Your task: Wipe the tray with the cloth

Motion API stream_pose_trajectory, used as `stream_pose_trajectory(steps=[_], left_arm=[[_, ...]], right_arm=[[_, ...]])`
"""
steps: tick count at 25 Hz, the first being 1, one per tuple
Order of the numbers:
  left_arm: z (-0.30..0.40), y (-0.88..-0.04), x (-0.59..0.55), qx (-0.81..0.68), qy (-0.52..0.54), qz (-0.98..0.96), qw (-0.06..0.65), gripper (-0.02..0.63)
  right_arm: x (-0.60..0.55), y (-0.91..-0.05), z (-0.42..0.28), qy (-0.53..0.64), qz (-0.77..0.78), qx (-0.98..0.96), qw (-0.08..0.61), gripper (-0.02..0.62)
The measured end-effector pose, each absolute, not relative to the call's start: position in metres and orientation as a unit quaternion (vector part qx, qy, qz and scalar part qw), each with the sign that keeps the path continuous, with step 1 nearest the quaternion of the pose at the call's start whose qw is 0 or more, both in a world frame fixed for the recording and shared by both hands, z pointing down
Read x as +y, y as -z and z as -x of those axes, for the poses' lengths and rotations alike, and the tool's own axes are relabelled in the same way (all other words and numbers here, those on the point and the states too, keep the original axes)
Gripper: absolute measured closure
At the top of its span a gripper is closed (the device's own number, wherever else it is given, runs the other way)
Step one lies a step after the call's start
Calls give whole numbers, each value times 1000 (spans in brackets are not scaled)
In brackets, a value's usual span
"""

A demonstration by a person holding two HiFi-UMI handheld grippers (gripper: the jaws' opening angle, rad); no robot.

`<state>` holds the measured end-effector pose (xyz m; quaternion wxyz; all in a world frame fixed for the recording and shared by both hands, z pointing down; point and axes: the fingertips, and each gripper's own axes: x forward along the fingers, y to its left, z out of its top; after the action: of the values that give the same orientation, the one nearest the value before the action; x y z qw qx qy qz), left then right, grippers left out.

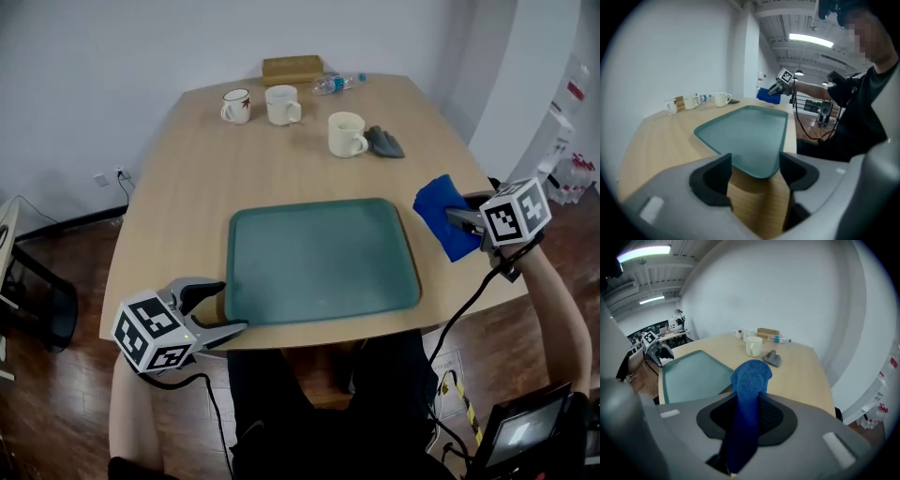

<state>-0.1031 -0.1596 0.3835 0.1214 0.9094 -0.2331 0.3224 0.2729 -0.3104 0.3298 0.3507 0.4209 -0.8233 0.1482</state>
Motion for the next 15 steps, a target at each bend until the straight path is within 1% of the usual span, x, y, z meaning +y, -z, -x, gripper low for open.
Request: stream_pose_trajectory(steps=[3, 6, 9, 13, 15], left_arm=[[103, -391, -148, -238, -344, -902, 108, 284], [101, -395, -147, -248, -360, -895, 93, 293], [97, -394, -150, -249, -351, -899, 83, 295], [100, -395, -150, -248, -336, -905, 77, 296], [101, -395, -151, -248, -333, -907, 72, 298]], right_arm=[[-323, -328, -236, -144, -419, -820, 362, 488], [-340, -345, -214, -152, -415, -802, 402, 488], [-353, -365, -188, -163, -409, -786, 433, 488], [-349, -378, -122, -136, -386, -787, 461, 488], [-347, -381, -82, -127, -368, -795, 464, 488]])
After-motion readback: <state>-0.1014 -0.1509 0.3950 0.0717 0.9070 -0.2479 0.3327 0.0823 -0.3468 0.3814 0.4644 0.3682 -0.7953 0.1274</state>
